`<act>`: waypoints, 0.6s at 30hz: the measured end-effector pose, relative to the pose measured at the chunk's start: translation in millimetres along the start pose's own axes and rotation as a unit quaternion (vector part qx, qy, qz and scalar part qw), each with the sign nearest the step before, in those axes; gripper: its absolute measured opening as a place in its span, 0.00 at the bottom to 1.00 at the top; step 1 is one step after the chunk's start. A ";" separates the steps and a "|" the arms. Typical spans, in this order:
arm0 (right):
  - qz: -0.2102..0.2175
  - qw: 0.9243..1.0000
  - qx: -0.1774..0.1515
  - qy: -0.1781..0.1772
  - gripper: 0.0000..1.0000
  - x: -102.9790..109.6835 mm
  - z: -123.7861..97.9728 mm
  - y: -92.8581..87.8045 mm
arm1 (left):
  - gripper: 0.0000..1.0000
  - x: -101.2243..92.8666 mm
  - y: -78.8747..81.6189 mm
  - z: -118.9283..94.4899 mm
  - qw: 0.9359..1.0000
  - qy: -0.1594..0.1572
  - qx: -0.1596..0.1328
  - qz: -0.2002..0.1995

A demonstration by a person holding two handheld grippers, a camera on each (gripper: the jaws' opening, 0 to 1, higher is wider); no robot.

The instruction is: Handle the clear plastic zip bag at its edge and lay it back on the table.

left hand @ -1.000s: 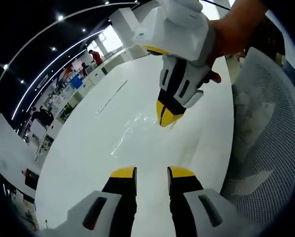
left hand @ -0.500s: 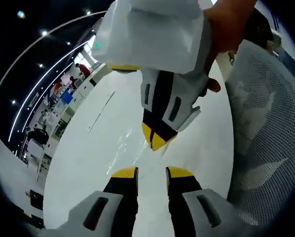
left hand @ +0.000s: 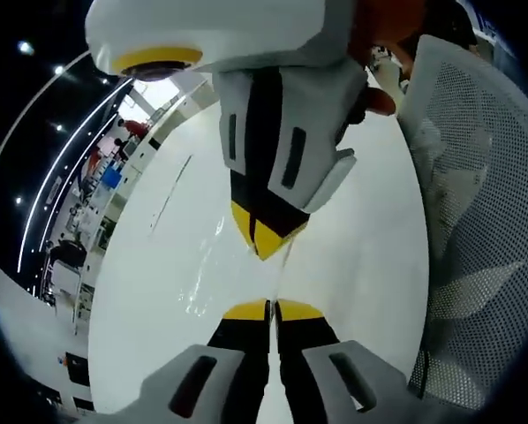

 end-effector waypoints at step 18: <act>0.097 0.995 -0.007 -0.038 0.00 -24.2 2.1 6.1 | 0.00 -21.8 -7.1 16.1 0.999 -0.036 0.011 -0.008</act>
Point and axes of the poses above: the point that each gripper's makers call its tool centre point, and the gripper's own axes: z roughly forward along the fingers, x roughly to its left, y roughly out of its top, the point moved 8 cm from there along -z, roughly backward along the fingers, and after that the axes turned 5 degrees about -y, right-handed, at the moved point
